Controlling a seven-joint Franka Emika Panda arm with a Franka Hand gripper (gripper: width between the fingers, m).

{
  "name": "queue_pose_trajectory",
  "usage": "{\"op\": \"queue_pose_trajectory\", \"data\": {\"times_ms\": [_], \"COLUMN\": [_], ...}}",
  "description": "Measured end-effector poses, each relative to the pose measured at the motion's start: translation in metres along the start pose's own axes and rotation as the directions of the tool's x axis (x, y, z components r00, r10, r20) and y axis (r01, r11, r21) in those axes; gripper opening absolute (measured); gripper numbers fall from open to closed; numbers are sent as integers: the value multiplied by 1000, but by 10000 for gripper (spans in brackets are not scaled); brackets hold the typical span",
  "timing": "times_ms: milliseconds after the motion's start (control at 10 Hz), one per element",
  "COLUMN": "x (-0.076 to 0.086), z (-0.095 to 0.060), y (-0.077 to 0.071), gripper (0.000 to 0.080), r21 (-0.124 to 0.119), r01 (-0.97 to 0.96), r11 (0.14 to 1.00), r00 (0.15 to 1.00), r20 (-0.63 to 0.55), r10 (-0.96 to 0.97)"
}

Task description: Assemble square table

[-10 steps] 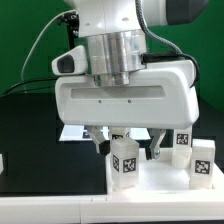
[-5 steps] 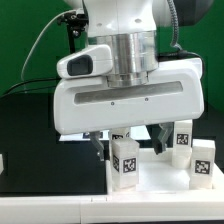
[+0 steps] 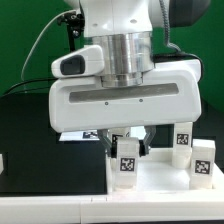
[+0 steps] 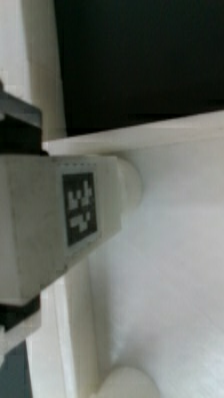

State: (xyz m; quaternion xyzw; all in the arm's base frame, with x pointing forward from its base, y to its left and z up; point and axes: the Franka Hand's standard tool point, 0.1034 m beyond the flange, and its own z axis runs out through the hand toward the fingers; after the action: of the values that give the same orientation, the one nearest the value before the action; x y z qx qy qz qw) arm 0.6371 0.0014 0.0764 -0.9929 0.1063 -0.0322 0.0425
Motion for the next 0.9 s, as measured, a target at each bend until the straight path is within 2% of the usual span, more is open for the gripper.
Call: {"op": "queue_pose_trajectory", "data": {"times_ms": [100,200,400,500,600,800,900], "x": [1,0,-2,-3,-6,-5,-6], "z": [0,2,5,5,6,6,6], "y": [1,3,4,2,-3,-2,-3], "gripper": [293,293,293,291,291,291,375], "r21": [1,14,49,56,46,49,50], "r01": [-90,-234,-517,-702,-823,-842,-810], "r11": [996,972,855,710,566,538,584], "r00": [996,972,855,711,568,540,586], "r20": [-8,-17,-12,14,47,61,58], "r10": [90,235,518,703,822,840,808]}}
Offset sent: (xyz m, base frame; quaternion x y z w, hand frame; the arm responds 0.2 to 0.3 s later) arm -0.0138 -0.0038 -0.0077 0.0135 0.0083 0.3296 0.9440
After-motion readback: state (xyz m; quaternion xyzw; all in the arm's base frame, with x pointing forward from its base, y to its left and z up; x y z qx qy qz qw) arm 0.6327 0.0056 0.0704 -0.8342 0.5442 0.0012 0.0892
